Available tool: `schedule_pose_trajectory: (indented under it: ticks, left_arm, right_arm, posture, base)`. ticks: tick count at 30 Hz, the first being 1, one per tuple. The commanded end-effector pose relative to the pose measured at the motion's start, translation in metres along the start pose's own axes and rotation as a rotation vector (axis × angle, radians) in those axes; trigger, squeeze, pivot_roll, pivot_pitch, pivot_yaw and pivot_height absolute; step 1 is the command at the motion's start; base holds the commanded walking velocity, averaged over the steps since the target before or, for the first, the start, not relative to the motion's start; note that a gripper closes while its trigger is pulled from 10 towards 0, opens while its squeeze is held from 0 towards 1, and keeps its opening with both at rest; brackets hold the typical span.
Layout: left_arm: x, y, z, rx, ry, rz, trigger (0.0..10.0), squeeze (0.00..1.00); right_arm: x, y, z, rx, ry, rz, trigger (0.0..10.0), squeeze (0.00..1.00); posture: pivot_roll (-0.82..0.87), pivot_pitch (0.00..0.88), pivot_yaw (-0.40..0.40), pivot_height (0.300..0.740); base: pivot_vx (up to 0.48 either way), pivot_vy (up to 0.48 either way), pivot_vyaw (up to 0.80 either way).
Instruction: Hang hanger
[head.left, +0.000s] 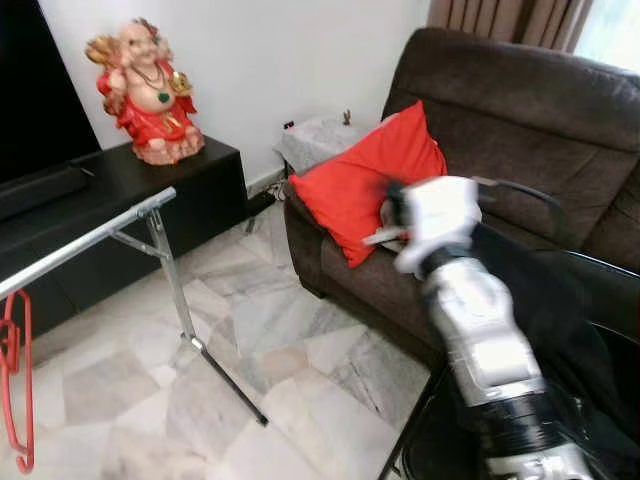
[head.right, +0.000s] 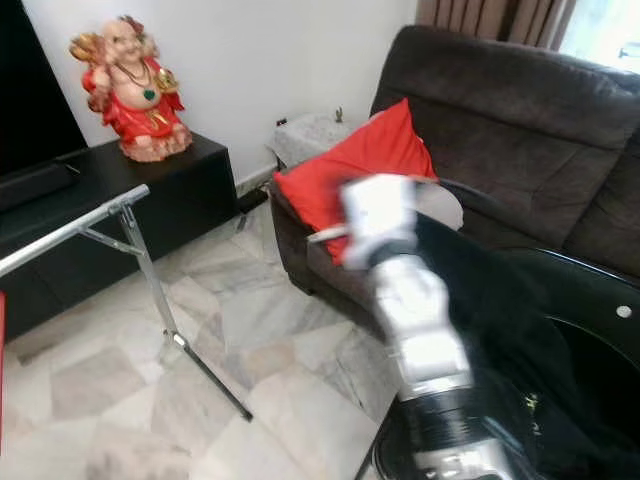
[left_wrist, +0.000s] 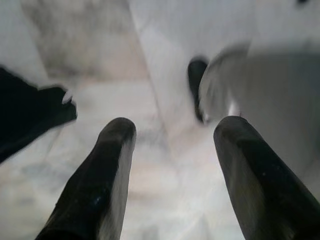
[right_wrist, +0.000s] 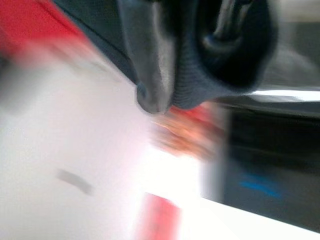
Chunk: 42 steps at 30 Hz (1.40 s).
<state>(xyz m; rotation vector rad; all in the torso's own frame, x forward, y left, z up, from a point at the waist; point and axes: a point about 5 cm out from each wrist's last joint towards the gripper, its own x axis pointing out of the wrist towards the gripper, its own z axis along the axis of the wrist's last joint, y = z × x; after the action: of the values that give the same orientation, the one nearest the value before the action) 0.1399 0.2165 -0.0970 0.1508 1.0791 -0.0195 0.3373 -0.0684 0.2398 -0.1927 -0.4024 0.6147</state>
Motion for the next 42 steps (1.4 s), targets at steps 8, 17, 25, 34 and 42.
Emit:
schedule_pose_trajectory:
  ticks: [8, 17, 25, 34, 42]
  left_arm:
    - [-0.001, 0.003, -0.005, 0.021, 0.015, 0.001, 10.0, 0.00]
    - [-0.001, 0.002, -0.005, 0.016, 0.016, 0.002, 10.0, 0.00]
    - [-0.001, 0.003, -0.005, 0.016, 0.017, 0.005, 10.0, 0.00]
    - [-0.001, 0.004, -0.004, 0.016, 0.016, 0.011, 10.0, 0.00]
    - [-0.001, 0.005, -0.005, 0.019, 0.017, 0.014, 10.0, 0.00]
  right_arm:
    - [0.017, 0.027, 0.029, -0.074, -0.126, 0.254, 10.0, 0.00]
    - [0.009, 0.010, -0.010, 0.010, 0.049, 0.106, 10.0, 0.00]
    - [-0.036, -0.017, -0.072, 0.139, 0.307, -0.167, 10.0, 0.00]
    - [-0.076, -0.016, -0.128, 0.354, 0.505, -0.373, 10.0, 0.00]
    - [-0.089, -0.010, -0.147, 0.346, 0.581, -0.426, 10.0, 0.00]
  posture:
    - [0.04, 0.000, -0.002, 0.740]
    - [0.05, 0.000, -0.005, 0.740]
    - [0.04, 0.000, -0.002, 0.740]
    - [0.05, 0.000, 0.000, 0.740]
    - [0.06, 0.000, 0.002, 0.740]
  base:
    - [0.000, 0.000, 0.80]
    - [0.000, 0.000, 0.27]
    - [0.000, 0.000, 0.00]
    - [0.000, 0.000, 0.00]
    - [0.000, 0.000, 0.00]
